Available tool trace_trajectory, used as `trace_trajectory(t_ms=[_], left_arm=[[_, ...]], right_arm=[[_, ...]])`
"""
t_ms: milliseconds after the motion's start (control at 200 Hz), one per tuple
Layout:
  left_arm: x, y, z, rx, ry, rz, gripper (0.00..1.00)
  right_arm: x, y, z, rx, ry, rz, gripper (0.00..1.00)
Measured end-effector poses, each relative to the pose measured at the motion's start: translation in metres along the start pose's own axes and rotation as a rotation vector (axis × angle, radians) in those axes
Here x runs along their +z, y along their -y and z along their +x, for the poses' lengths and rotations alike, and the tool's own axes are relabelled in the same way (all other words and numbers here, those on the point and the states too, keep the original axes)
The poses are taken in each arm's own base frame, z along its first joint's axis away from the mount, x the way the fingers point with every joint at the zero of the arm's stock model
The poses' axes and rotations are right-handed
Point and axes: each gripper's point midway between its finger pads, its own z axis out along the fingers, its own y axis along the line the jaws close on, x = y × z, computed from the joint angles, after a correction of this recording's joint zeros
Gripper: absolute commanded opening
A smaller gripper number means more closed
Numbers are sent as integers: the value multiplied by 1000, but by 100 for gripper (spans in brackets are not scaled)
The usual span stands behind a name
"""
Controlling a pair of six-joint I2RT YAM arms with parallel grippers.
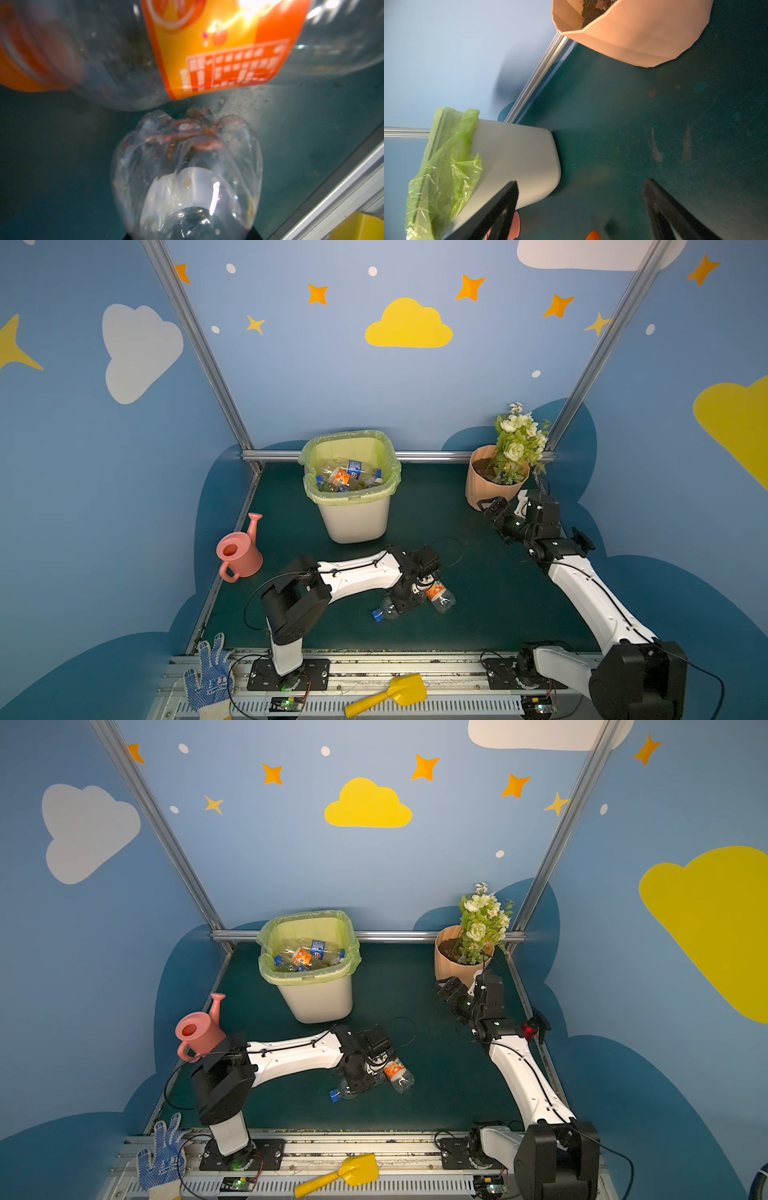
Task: Throw the plastic bottles in the bin
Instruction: 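Lift the grasped clear bottle over the bin with the left gripper and release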
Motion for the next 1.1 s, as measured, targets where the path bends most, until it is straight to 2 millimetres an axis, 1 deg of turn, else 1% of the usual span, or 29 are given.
trace_trajectory(t_ms=[95,290,385,485,555,625,736,786,876,1101], left_arm=[[-15,-2,-6,-6,51,-14,48],[-54,-8,-16,-25,178,-47,47],[-78,-15,-19,-47,257,-68,47],[-112,-27,-23,-86,368,-102,48],[-141,-40,-25,-125,465,-136,48],[-174,-54,-26,-168,579,-174,48],[-236,-77,-23,-233,793,-244,49],[-266,-89,-19,-262,892,-283,49],[-313,-104,-11,-287,1039,-362,49],[-421,-127,-7,-261,1340,-588,48]], right_arm=[[0,0,0,1,0,-1,93],[1,3,3,6,-9,-1,93],[1,2,3,6,-11,-4,93],[1,2,4,6,-14,-7,93],[1,1,4,10,-14,-12,93],[1,0,4,14,-14,-18,93],[2,-2,4,20,-16,-25,93],[2,-2,4,23,-18,-28,93],[2,-3,4,26,-20,-34,93],[2,-6,4,27,-18,-46,93]])
